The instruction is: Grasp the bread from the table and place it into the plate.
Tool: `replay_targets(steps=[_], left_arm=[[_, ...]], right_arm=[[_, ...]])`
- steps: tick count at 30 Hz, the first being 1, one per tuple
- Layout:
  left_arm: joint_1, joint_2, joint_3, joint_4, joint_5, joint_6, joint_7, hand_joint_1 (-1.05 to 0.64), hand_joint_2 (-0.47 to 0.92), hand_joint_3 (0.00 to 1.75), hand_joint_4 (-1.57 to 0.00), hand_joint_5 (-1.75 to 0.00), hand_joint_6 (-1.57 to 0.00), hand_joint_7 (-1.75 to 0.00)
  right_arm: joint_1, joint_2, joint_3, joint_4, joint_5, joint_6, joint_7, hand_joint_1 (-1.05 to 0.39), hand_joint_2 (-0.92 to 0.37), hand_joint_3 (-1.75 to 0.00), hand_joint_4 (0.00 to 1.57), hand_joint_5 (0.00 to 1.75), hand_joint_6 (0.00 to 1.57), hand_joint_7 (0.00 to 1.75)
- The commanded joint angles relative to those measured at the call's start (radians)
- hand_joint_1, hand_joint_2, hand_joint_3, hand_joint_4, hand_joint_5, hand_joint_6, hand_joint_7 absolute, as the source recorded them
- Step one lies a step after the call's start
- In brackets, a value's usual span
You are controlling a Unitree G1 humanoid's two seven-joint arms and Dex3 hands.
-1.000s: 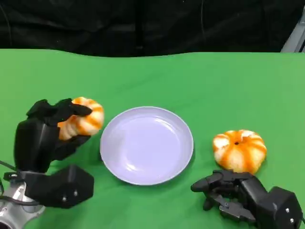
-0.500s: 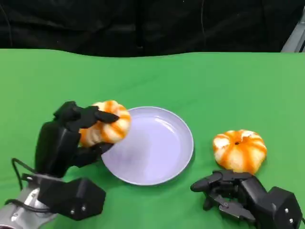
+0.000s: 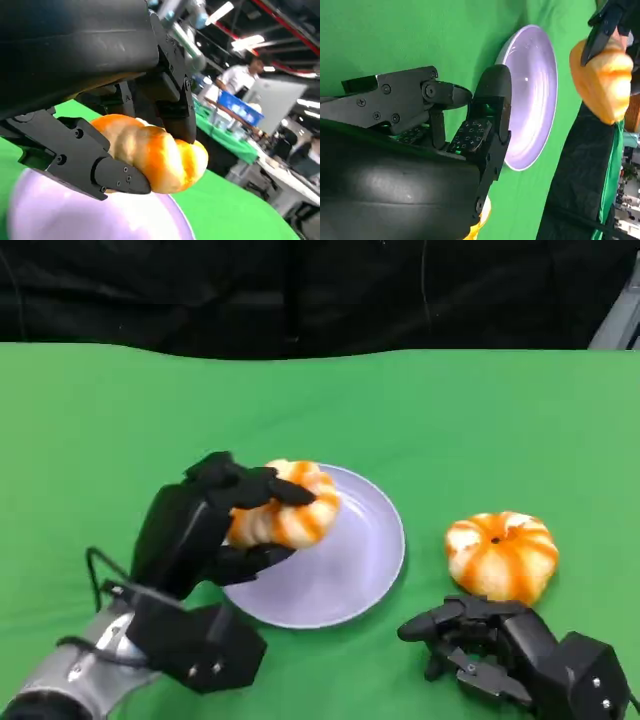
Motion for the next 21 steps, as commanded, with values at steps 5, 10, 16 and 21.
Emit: replay_targets(steps=[5, 10, 16, 21], left_arm=[[-0.065, -0.006, -0.018, 0.068, 0.005, 0.027, -0.069, 0.02, 0.92, 0.25, -0.83, -1.15, -1.03, -0.49], [-0.098, -0.016, -0.022, 0.102, -0.011, 0.060, -0.134, 0.01, 0.92, 0.26, -0.84, -1.10, -1.05, -0.44], [-0.127, -0.022, -0.025, 0.147, -0.021, 0.086, -0.193, 0.00, 0.92, 0.24, -0.85, -1.05, -1.07, -0.36], [-0.146, -0.027, -0.020, 0.200, -0.047, 0.084, -0.258, 0.01, 0.92, 0.22, -0.82, -1.03, -1.07, -0.31]], right_arm=[[0.002, 0.007, 0.006, 0.027, -0.014, 0.001, -0.007, -0.03, -0.92, -0.40, 0.76, 1.29, 1.01, 0.55], [-0.004, 0.006, 0.007, 0.035, -0.016, -0.009, -0.010, -0.03, -0.92, -0.39, 0.77, 1.30, 1.02, 0.54], [-0.005, 0.008, 0.009, 0.035, -0.020, -0.007, -0.018, -0.04, -0.92, -0.37, 0.77, 1.30, 1.03, 0.52], [-0.003, 0.012, 0.013, 0.028, -0.026, -0.004, -0.029, -0.03, -0.92, -0.37, 0.77, 1.29, 1.03, 0.51]])
